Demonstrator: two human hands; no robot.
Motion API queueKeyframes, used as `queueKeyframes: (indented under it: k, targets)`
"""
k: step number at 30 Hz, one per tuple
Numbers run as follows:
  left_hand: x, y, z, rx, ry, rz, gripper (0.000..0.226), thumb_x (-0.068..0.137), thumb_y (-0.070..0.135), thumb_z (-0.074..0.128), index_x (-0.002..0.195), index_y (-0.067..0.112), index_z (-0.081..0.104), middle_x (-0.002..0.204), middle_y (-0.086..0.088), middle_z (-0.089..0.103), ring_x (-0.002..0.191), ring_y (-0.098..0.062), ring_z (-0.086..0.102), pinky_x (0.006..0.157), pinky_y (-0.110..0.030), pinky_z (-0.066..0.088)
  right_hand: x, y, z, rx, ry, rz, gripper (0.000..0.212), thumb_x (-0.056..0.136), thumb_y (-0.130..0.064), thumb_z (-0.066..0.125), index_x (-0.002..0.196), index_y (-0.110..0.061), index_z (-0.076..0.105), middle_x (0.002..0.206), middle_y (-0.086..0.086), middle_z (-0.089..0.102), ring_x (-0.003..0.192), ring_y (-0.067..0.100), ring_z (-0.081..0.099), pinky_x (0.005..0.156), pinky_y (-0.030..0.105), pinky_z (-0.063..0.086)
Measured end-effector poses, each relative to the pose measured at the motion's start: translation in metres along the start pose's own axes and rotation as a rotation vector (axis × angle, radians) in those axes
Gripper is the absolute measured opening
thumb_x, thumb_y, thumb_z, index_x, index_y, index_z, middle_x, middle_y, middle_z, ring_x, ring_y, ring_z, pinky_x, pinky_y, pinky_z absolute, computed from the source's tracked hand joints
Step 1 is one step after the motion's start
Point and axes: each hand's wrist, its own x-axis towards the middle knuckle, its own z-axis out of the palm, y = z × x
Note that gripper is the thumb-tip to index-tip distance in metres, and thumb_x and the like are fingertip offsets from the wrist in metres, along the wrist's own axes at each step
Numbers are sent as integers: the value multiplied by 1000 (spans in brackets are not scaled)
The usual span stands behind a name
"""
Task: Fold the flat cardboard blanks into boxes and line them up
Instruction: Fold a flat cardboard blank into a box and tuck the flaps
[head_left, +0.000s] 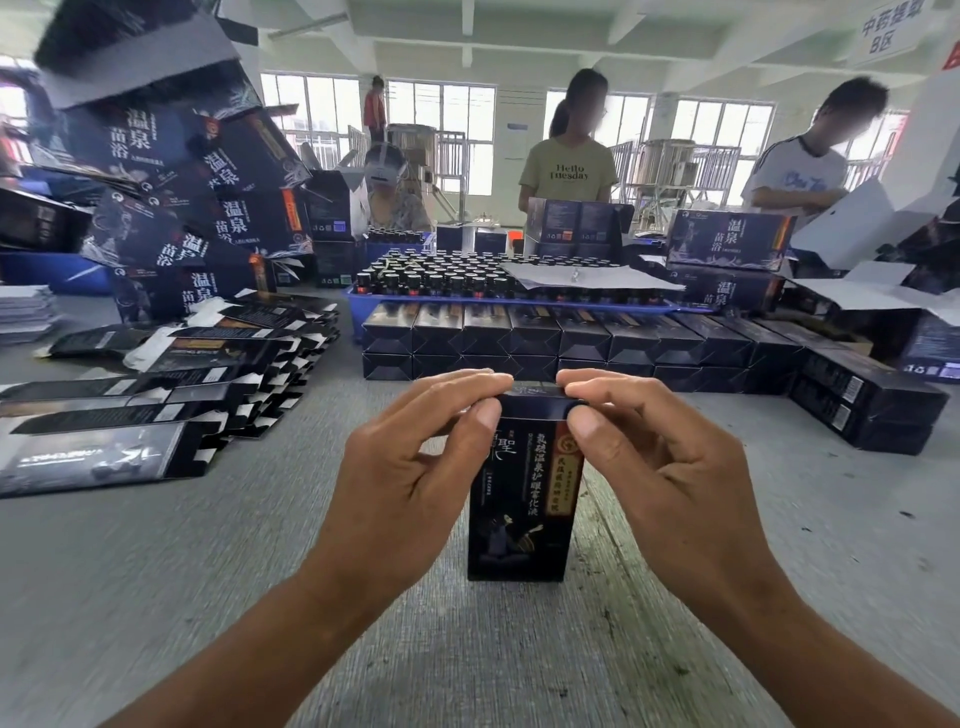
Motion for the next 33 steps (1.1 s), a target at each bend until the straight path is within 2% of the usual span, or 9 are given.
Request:
queueKeyframes:
  k: [5,10,14,18,20,22,27,31,33]
  targets:
    - [3,-6,-4,31,-54,98,21,97,19,61,114,19,72,120,8,68,116,-7,63,73,-11,53,1,2,-1,-102,-18,-76,17,90,-34,66,104,-24,72,121,-19,67,117,8,63,87,16,53]
    - [4,-12,-4,112,-66,149,21,93,19,64,110,12,74,125,4,66,112,-9,65,73,-11,52,1,6,0,-83,4,-67,12,89,-24,69,101,-22,72,120,-17,69,115,9,65,85,16,53]
    - [1,-19,-4,118,-71,134,25,94,22,64,119,18,70,127,6,64,110,-8,65,72,-11,52,1,8,1,-57,6,-40,13,90,-25,69,103,-25,72,123,-18,68,114,9,66,85,20,56]
    - [-7,-28,-2,30,-226,-39,46,95,38,61,138,46,47,116,17,66,101,-4,69,67,-17,58,-1,17,2,-163,-23,31,32,95,-30,67,124,-40,62,132,-23,61,117,2,62,87,23,57]
    - [-6,-32,-3,9,-178,-131,55,88,45,63,137,58,40,114,18,66,96,-3,70,65,-19,59,-4,22,5,-297,-90,127,60,92,-35,68,140,-54,38,136,-27,53,113,-7,58,84,18,55]
    - [-2,-37,-5,2,-73,-228,56,84,48,64,132,63,40,106,19,67,91,-5,71,63,-23,60,-7,26,9,-389,-167,204,72,88,-42,71,141,-58,25,139,-26,46,111,-8,56,89,21,53]
    - [1,-51,-4,-215,156,-507,44,91,22,71,120,49,53,97,-8,74,80,-19,76,57,-31,60,-16,31,22,-691,-416,120,74,73,-78,62,131,-47,28,146,-16,33,119,3,47,100,26,47]
    - [0,-53,4,-221,101,-578,45,90,25,70,123,49,52,89,-5,77,78,-19,76,56,-28,59,-17,36,25,-751,-375,112,67,79,-63,61,133,-41,28,143,-10,39,117,12,52,97,34,53]
    - [-3,-57,6,-80,1,-569,56,88,37,69,134,53,40,95,2,75,81,-14,75,68,-31,57,-8,39,15,-767,-299,173,58,80,-56,59,130,-38,35,138,-9,44,109,13,56,90,33,55]
